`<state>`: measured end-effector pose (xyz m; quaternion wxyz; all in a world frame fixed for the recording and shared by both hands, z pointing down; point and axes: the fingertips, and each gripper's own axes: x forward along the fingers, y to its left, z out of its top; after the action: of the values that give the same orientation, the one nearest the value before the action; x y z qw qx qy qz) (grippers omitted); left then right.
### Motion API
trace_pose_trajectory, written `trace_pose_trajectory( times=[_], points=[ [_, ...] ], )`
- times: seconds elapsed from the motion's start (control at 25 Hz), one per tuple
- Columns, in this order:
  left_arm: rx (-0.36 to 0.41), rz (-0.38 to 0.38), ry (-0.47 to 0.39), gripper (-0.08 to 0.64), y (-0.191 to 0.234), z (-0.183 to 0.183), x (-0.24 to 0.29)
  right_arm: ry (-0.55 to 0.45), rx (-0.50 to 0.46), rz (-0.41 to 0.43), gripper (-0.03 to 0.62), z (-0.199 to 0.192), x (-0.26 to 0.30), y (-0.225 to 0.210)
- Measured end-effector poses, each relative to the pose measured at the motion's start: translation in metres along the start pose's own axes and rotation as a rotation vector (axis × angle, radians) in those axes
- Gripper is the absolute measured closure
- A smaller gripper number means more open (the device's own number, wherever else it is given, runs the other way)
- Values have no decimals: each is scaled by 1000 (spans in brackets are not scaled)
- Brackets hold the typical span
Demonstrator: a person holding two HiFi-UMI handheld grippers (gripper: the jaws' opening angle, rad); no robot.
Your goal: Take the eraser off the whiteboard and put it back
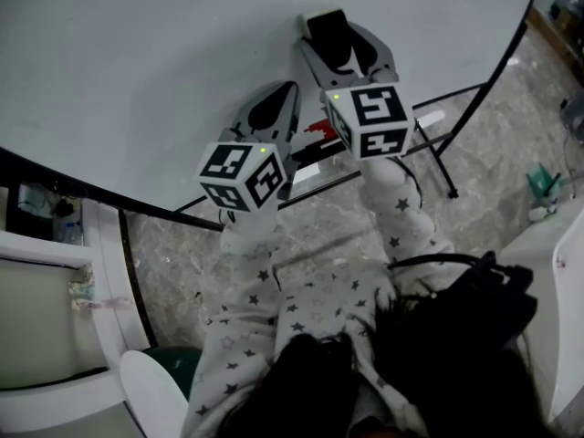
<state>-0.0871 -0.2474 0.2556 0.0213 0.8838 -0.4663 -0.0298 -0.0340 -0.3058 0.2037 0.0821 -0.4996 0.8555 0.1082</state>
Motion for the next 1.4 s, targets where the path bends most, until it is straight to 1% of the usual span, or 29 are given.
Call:
trace_pose_trajectory(
  times=[0.12, 0.32, 0.52, 0.8, 1.12, 1.24, 1.4],
  points=[
    [-7, 2, -6, 558, -2, 3, 0, -1, 18, 18, 334, 3, -5, 0],
    [-35, 21, -21, 558, 6, 2, -4, 2, 64, 57, 333, 2, -14, 10],
    [-56, 33, -26, 558, 11, 1, -4, 24, 98, 102, 333, -3, -17, 18],
    [-89, 24, -39, 558, 14, 0, -6, 64, 133, 130, 333, -12, -20, 23],
    [-63, 40, -46, 559, 14, 5, -10, 67, 143, 153, 333, -10, -21, 25],
    [-53, 38, -24, 559, 13, 3, -10, 71, 146, 161, 333, -11, -20, 27],
    [-40, 6, 12, 559, 7, -3, -10, 72, 147, 173, 333, -11, -20, 30]
  ],
)
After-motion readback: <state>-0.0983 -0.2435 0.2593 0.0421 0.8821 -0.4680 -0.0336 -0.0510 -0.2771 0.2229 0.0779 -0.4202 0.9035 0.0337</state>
